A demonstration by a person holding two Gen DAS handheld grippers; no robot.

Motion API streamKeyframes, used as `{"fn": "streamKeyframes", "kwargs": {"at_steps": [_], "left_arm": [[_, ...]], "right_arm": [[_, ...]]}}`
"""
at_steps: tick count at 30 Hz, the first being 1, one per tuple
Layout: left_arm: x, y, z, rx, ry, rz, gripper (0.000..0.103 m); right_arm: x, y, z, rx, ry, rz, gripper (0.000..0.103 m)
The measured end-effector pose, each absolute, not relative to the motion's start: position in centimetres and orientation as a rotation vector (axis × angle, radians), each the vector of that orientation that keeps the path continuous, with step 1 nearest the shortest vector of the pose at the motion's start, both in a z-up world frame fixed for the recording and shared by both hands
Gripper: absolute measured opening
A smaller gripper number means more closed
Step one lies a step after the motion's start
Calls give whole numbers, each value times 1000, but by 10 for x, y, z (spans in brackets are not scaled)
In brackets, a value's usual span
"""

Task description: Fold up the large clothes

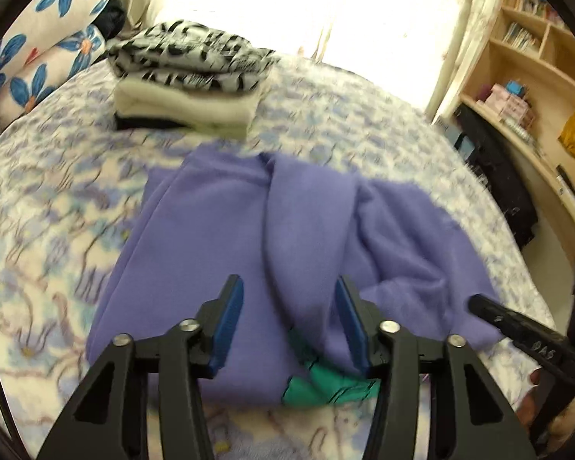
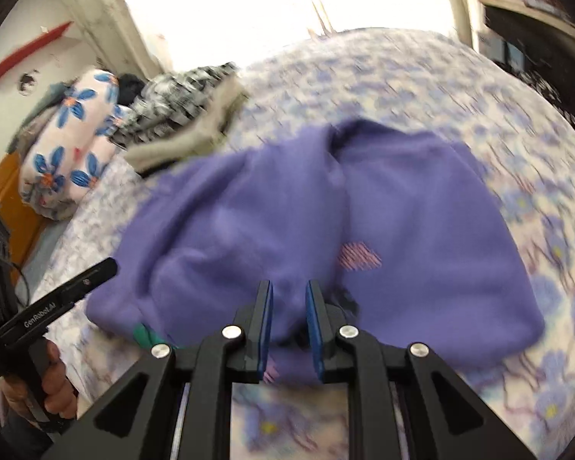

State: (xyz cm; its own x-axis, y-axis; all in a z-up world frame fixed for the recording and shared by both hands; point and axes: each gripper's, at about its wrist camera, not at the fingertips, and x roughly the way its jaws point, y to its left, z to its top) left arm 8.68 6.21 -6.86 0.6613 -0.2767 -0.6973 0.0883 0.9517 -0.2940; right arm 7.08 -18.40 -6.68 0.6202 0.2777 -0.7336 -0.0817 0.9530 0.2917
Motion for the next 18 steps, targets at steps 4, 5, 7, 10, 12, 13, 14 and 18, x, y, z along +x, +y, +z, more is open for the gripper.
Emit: {"fn": "streamKeyframes", "kwargs": {"at_steps": [4, 5, 7, 10, 12, 13, 14, 18], "left_arm": [[114, 41, -66, -245, 814, -292, 19], [122, 34, -68, -243, 815, -310, 19], [133, 23, -72, -228, 816, -336, 17], [149, 6, -95, -153, 879, -289, 16], [156, 7, -117, -106, 947, -212, 16], [158, 11, -127, -116, 964, -212, 16], [156, 15, -130, -138, 953, -224, 16], [150, 21, -129, -162, 939, -238, 16]], "right_arm": [[97, -157, -65, 190, 827, 283, 17], [106, -151, -67, 175, 830, 295, 17], [118, -145, -73, 158, 842, 310, 17], [134, -145, -92, 90, 884, 252, 17], [137, -149, -106, 18, 904, 178, 16], [136, -154, -114, 3, 907, 181, 16], [133, -158, -116, 15, 900, 187, 16], [127, -164, -118, 35, 899, 180, 16]]}}
